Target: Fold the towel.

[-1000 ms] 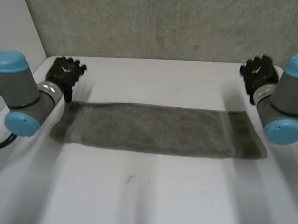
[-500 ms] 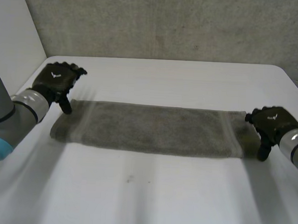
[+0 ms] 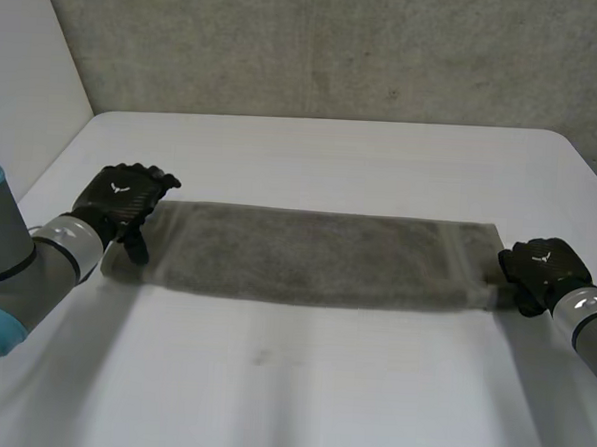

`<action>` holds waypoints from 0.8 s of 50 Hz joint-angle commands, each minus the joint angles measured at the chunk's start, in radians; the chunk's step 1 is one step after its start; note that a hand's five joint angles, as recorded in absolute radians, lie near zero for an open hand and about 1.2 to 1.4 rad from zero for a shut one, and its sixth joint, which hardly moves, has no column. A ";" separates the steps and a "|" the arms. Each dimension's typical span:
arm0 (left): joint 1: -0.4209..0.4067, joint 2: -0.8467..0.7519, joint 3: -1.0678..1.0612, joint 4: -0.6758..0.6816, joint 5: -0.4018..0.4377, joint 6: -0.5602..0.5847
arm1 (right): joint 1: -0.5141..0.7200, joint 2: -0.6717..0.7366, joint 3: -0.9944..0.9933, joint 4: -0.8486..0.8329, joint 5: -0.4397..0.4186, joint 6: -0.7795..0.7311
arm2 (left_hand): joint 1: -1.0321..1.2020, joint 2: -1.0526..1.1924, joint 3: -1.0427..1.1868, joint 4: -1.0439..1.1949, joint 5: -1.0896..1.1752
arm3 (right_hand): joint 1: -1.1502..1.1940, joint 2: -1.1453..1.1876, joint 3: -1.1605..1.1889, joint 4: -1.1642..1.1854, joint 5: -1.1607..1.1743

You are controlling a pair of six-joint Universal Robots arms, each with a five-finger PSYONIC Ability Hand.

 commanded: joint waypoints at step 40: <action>-0.009 0.108 -0.085 0.020 -0.006 -0.006 | 0.679 0.175 -0.445 -0.007 -0.033 -0.178 | 0.013 0.012 0.012 0.011 0.013 | 0.459 0.275 0.285 0.291 0.334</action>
